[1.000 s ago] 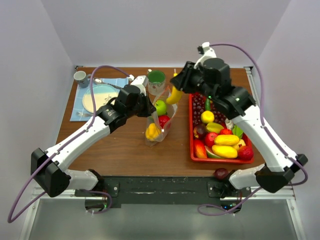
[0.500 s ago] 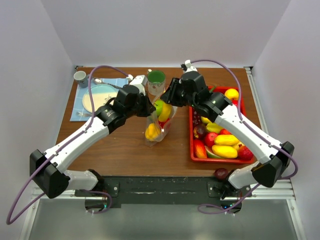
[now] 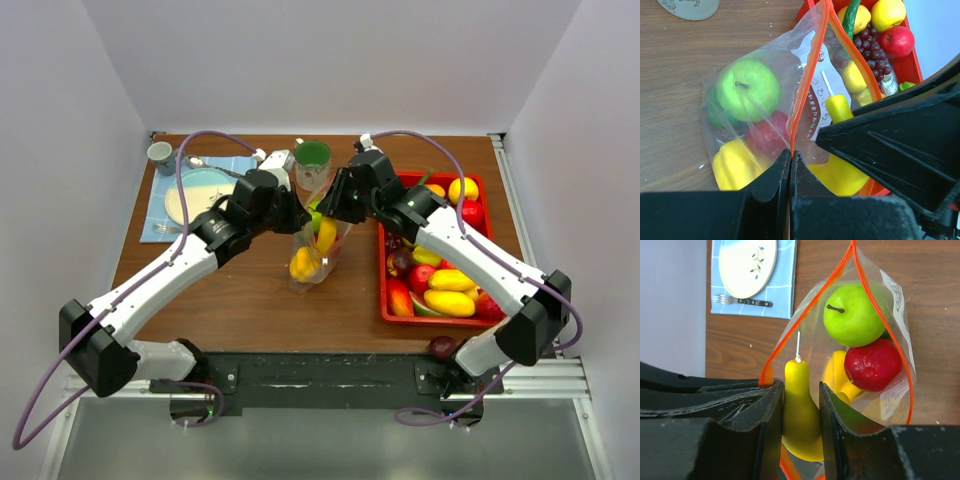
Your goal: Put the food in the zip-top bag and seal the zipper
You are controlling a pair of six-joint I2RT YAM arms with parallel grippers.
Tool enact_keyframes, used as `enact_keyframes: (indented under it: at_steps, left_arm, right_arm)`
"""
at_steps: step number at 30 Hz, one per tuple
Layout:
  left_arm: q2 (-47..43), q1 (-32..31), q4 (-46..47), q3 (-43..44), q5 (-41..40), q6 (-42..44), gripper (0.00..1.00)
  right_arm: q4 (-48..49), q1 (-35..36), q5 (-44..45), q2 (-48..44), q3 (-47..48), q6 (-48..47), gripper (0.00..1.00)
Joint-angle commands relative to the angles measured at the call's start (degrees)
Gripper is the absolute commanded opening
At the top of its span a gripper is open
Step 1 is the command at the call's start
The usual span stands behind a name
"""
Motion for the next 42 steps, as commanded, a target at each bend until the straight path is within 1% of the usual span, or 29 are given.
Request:
enact_keyframes:
  at_steps: [1, 5, 7, 10, 11, 13, 14, 17, 18, 24, 28, 29, 32, 33, 35, 36, 38, 39, 40, 41, 42]
  left_arm:
    - [-1.99, 0.47, 2.11, 1.38, -1.05, -0.53, 0.00]
    - [-2.08, 0.47, 2.20, 1.38, -1.05, -0.53, 0.00]
    - [-2.08, 0.47, 2.28, 1.38, -1.05, -0.53, 0.00]
    - [-1.99, 0.47, 2.37, 1.38, -1.05, -0.44, 0.00]
    - [-2.08, 0.55, 2.37, 1.38, -1.05, -0.44, 0.00]
    - [-2.08, 0.55, 2.63, 1.29, -1.05, -0.44, 0.00]
    - [-1.99, 0.56, 2.63, 1.29, -1.05, -0.35, 0.00]
    - [-1.91, 0.47, 2.72, 1.29, -1.05, -0.44, 0.00]
    - [-1.82, 0.47, 2.64, 1.29, -1.05, -0.44, 0.00]
    - [-1.64, 0.56, 2.63, 1.29, -1.31, -0.35, 0.00]
    - [-1.64, 0.47, 2.37, 1.20, -1.58, -0.35, 0.00]
    - [-1.64, 0.55, 2.37, 1.20, -1.58, -0.35, 0.00]
    - [-1.73, 0.56, 2.28, 1.29, -1.66, -0.26, 0.00]
    - [-1.82, 0.56, 2.20, 1.29, -1.66, -0.26, 0.00]
    - [-1.82, 0.55, 2.20, 1.29, -1.66, -0.26, 0.00]
    - [-1.73, 0.56, 2.20, 1.29, -1.75, -0.18, 0.00]
    - [-1.64, 0.47, 2.37, 1.38, -1.23, -0.18, 0.00]
    - [-1.55, 0.55, 2.37, 1.46, -1.05, -0.18, 0.00]
    - [-1.47, 0.56, 2.28, 1.47, -1.14, -0.18, 0.00]
    - [-1.64, 0.56, 2.20, 1.55, -1.22, -0.18, 0.00]
    - [-1.73, 0.56, 2.20, 1.55, -1.14, -0.18, 0.00]
  right_arm:
    - [-0.05, 0.17, -0.67, 0.02, -0.88, 1.40, 0.05]
    - [-0.40, 0.17, -1.11, 0.73, -1.85, 1.58, 0.07]
    - [-0.84, 0.17, -1.02, 1.25, -1.94, 1.32, 0.09]
    - [-1.54, 0.17, -0.84, 1.78, -1.85, 0.79, 0.23]
    - [-1.98, 0.17, -0.41, 1.87, -1.50, 0.53, 0.35]
    - [-2.51, 0.26, 0.38, 1.61, -0.80, -0.17, 0.46]
    - [-2.86, 0.26, 0.91, 1.52, -0.54, -0.44, 0.55]
    - [-4.70, 0.26, 2.76, 1.34, 2.01, -2.02, 0.66]
    - [-5.49, 0.26, 3.20, 1.34, 3.32, -2.89, 0.67]
    - [-9.09, 0.26, 6.18, -0.14, 8.77, -6.67, 0.69]
    - [-14.11, 0.17, 12.33, -2.60, 13.08, -10.36, 0.69]
    - [-14.72, 0.17, 15.73, -3.22, 13.61, -11.15, 0.69]
    - [-16.92, -1.58, 21.20, -5.77, 13.28, -13.53, 0.64]
    - [-16.58, -5.94, 20.00, -6.47, 12.39, -14.23, 0.63]
    - [-14.83, -11.76, 15.17, -7.71, 8.28, -14.94, 0.58]
    - [-12.21, -16.13, 13.33, -7.71, 6.86, -15.90, 0.57]
    - [-9.29, -20.03, 11.30, -5.35, 4.23, -16.70, 0.50]
    - [-7.02, -23.09, 9.63, -3.94, 3.86, -17.22, 0.47]
    - [-5.43, -24.25, 9.44, -2.10, 3.60, -17.92, 0.41]
    - [-3.41, -25.22, 9.44, 1.05, 2.90, -18.54, 0.39]
    - [0.79, -26.71, 9.53, 2.73, 2.63, -19.68, 0.38]
